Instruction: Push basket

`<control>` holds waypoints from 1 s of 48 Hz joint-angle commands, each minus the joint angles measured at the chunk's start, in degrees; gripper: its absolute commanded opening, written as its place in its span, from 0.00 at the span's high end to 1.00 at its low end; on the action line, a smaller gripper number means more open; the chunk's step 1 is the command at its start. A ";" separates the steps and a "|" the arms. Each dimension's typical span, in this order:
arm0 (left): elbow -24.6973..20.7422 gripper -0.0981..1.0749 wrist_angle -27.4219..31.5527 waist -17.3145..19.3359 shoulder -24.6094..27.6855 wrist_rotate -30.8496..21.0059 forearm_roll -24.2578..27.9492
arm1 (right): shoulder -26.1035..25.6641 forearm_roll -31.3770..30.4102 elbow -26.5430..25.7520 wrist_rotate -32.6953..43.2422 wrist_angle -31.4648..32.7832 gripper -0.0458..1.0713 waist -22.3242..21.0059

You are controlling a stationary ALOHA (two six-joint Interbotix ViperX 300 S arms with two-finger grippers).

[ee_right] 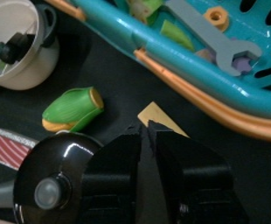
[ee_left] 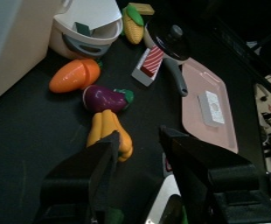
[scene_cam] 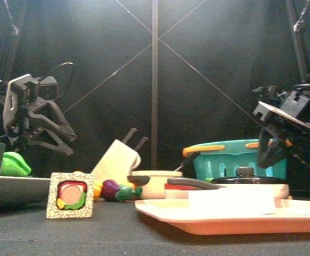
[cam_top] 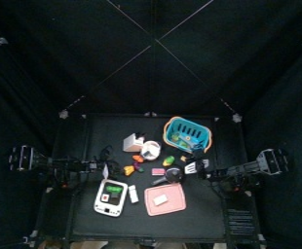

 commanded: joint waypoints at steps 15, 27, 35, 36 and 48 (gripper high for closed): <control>-0.53 0.23 -0.18 0.09 -0.18 0.09 0.00 | 0.44 -3.96 -0.70 0.00 -1.49 0.44 -5.36; -0.53 0.23 -0.18 0.18 -0.18 0.09 0.00 | 3.08 -8.09 -1.85 0.09 -2.46 0.44 -10.81; -0.53 0.23 -0.18 0.18 -0.18 0.09 0.00 | 6.42 -10.63 -3.52 0.00 -5.36 0.44 -13.97; -0.44 0.23 -0.18 0.18 -0.18 0.09 0.00 | 6.77 -10.90 -3.69 0.00 -5.71 0.44 -14.24; -0.35 0.23 -0.18 0.26 -0.09 0.09 0.00 | 10.28 -13.62 -5.45 0.00 -6.42 0.44 -17.75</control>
